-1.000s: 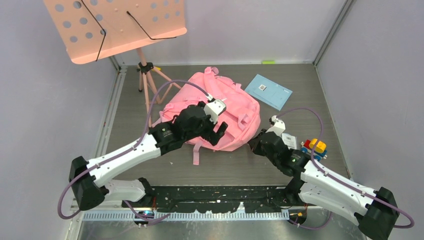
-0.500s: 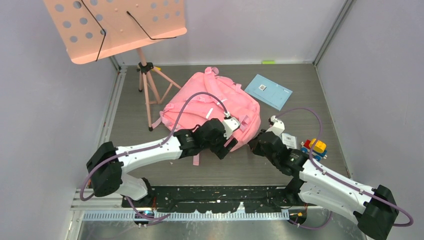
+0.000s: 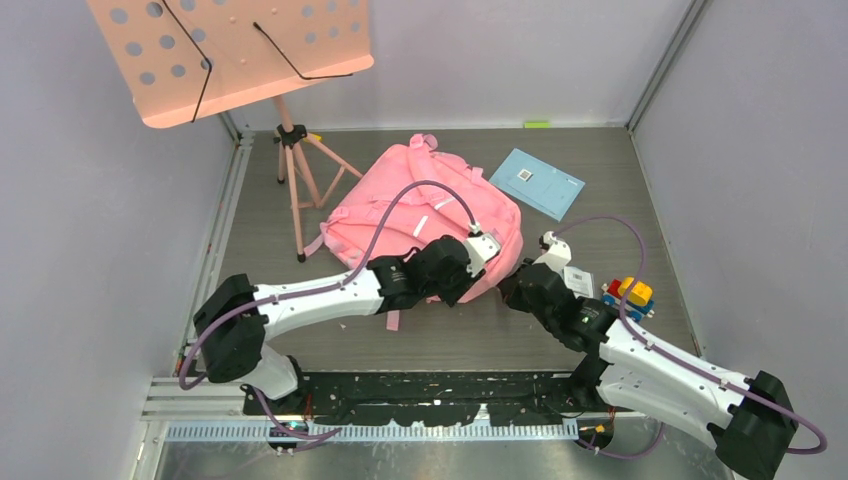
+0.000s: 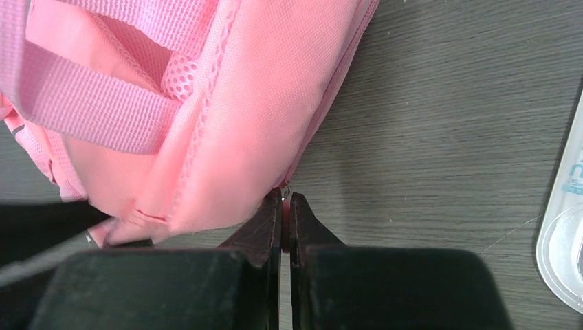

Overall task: Pack the student bag
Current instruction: Zip the student bag at the center of the board.

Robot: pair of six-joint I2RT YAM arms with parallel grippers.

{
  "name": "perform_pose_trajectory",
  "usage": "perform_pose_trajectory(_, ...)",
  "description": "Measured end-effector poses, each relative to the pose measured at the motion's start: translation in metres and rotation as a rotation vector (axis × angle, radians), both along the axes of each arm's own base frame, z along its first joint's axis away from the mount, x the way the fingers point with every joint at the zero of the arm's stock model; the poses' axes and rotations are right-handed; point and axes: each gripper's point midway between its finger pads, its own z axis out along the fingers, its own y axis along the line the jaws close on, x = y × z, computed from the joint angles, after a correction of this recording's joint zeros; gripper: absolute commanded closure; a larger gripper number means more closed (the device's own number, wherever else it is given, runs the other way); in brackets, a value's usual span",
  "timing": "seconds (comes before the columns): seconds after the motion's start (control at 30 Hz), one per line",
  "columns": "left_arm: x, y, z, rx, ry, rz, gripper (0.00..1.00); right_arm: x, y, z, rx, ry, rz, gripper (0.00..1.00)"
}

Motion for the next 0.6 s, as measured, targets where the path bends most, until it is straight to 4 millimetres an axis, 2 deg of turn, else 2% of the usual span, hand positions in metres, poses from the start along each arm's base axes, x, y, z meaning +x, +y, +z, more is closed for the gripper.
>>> perform_pose_trajectory(0.07,-0.001,-0.003,0.002,0.000,-0.003,-0.007,0.97,0.001,-0.001,0.000,-0.009,-0.004,-0.001,1.00)
perform_pose_trajectory(0.1,-0.001,-0.004,0.004,0.001,-0.004,-0.005,1.00,0.001,-0.002,0.001,-0.015,-0.009,0.002,1.00)
perform_pose_trajectory(0.23,0.004,-0.008,0.014,0.028,0.009,0.009,1.00,0.003,-0.004,0.009,-0.042,-0.044,0.019,1.00)
perform_pose_trajectory(0.43,0.018,-0.027,0.039,0.069,0.098,0.016,1.00,0.009,-0.011,0.028,-0.100,-0.118,0.043,1.00)
perform_pose_trajectory(0.6,0.023,-0.028,0.051,0.091,0.174,0.001,1.00,0.011,-0.011,0.042,-0.139,-0.163,0.086,1.00)
